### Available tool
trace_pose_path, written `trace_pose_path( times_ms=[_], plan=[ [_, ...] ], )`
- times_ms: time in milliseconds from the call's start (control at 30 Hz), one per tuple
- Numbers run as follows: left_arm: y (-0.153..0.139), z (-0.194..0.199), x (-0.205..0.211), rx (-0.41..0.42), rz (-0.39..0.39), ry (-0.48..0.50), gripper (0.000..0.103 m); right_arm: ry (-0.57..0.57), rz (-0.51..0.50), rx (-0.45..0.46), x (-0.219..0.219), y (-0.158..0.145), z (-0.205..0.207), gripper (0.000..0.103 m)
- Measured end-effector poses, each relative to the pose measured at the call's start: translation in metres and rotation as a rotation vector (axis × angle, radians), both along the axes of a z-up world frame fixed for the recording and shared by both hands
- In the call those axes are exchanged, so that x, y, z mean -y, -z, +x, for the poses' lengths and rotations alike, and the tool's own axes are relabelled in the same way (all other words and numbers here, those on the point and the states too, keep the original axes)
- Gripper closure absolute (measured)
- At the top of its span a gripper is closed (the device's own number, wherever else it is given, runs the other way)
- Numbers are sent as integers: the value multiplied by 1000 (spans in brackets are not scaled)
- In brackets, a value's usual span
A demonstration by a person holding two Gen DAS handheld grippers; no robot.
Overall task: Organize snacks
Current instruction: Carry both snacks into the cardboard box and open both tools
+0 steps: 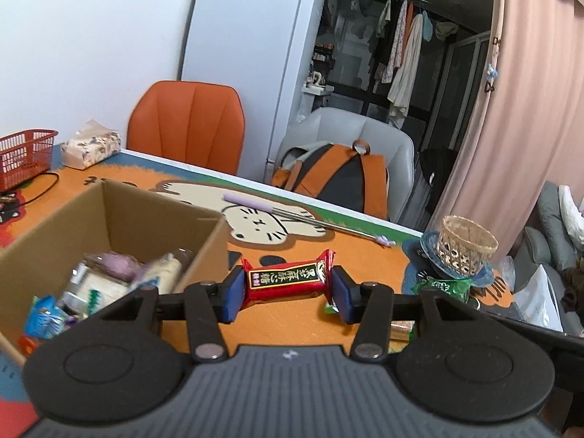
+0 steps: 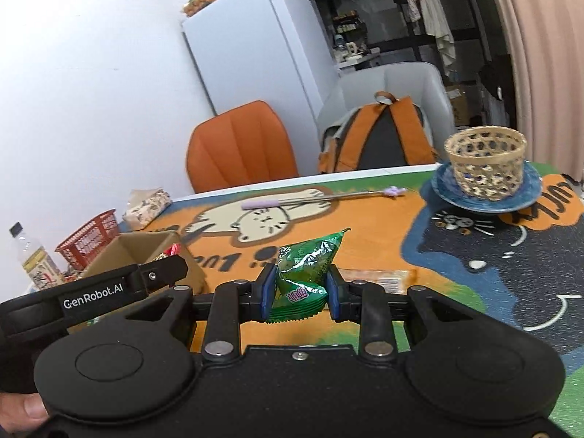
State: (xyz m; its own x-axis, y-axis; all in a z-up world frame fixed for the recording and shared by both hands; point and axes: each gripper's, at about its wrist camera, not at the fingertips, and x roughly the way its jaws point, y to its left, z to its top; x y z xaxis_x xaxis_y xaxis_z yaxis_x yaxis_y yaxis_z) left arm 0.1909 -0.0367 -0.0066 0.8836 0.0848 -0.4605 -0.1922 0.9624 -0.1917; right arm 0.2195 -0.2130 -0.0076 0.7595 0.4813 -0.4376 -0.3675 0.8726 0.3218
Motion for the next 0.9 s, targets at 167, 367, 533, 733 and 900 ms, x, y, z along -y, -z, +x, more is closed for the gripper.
trace_pose_path(
  times_ms=[167, 367, 533, 733, 900],
  plan=[
    [-7, -9, -16, 16, -9, -21, 54, -33, 9, 18, -17, -10, -4, 74],
    [-16, -18, -41, 44, -28, -58, 54, -66, 5, 41, -42, -21, -5, 74],
    [-18, -24, -61, 52, -44, -90, 54, -92, -3, 47, -62, -25, -4, 74],
    [-16, -30, -85, 46, -56, -138, 54, -121, -5, 49, -83, -28, -5, 74],
    [-15, -36, -102, 49, -65, -173, 54, -144, -15, 51, -97, -30, -6, 74]
  ],
)
